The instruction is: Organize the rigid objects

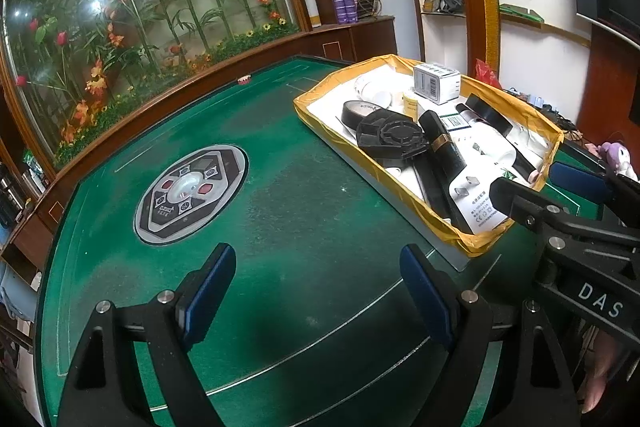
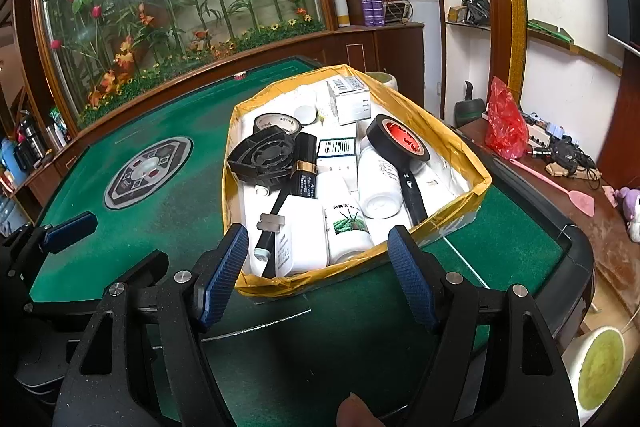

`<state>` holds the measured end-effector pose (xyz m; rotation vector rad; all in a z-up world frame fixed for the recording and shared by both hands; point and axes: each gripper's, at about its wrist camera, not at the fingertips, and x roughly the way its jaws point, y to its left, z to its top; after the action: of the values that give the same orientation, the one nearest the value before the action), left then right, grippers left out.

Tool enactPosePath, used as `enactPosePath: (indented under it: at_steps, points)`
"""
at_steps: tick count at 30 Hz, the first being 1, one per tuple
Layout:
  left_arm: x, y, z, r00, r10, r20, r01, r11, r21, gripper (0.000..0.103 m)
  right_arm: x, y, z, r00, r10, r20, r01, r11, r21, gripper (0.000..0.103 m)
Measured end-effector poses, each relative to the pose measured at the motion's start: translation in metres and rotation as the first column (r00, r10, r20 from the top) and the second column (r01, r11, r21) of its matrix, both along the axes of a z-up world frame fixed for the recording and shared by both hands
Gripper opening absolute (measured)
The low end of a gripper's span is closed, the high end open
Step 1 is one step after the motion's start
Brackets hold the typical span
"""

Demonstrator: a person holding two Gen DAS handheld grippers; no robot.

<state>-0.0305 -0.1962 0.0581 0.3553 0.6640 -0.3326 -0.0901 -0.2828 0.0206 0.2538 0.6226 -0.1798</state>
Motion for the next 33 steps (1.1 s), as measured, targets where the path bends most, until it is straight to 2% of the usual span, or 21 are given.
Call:
enactPosePath:
  at_steps: [33]
  points:
    - [-0.0004, 0.0007, 0.0001, 1.0, -0.004, 0.003, 0.004, 1.0, 0.001, 0.085, -0.0031, 0.0038, -0.0002, 1.0, 0.005, 0.013, -0.005, 1.0, 0.0, 0.073]
